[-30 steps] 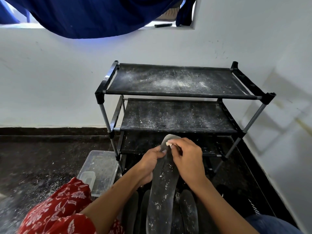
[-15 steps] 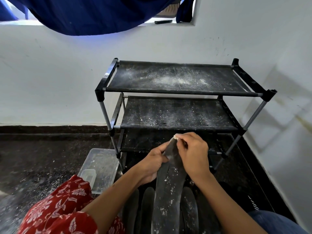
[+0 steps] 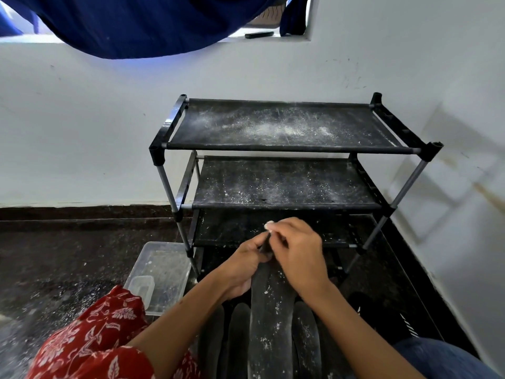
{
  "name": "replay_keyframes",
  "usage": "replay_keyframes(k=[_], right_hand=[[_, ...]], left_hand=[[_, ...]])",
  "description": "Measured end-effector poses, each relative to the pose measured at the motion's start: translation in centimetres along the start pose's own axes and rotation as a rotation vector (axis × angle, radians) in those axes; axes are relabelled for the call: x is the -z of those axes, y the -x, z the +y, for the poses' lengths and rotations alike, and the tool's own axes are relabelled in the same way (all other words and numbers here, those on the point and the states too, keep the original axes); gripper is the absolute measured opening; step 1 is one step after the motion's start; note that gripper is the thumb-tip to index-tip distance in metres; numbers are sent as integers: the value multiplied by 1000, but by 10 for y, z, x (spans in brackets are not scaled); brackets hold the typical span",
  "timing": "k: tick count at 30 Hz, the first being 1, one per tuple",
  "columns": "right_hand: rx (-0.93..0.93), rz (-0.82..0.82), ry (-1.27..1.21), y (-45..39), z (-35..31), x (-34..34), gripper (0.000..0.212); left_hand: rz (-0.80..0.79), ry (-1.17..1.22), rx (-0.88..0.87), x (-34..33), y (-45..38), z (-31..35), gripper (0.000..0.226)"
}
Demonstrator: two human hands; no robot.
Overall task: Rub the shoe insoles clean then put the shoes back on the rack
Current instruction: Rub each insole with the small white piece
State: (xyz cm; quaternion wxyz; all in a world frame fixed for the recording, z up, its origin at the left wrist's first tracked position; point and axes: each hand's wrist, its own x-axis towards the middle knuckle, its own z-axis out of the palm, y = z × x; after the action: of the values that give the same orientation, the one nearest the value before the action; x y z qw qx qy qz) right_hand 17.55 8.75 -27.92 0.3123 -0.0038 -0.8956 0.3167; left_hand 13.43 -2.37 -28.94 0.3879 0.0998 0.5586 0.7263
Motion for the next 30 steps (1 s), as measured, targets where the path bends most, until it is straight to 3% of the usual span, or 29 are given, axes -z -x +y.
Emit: replay_keyframes(k=[3, 10, 16, 21, 27, 30], right_hand=[[54, -42, 3, 1, -3, -2, 20], [-179, 40, 58, -7, 17, 8, 16], [-28, -107, -13, 3, 0, -4, 22], [16, -174, -95, 4, -3, -7, 18], [82, -439, -102, 8, -12, -7, 19], [51, -362, -132, 7, -14, -4, 16]], left_hand=[[22, 11, 0, 0, 0, 1, 45], [-23, 28, 29, 2, 3, 4, 48], [2, 197, 92, 9, 0, 9, 32], [71, 292, 100, 16, -2, 13, 34], [155, 310, 100, 16, -4, 16, 28], [149, 278, 131, 17, -3, 15, 31]])
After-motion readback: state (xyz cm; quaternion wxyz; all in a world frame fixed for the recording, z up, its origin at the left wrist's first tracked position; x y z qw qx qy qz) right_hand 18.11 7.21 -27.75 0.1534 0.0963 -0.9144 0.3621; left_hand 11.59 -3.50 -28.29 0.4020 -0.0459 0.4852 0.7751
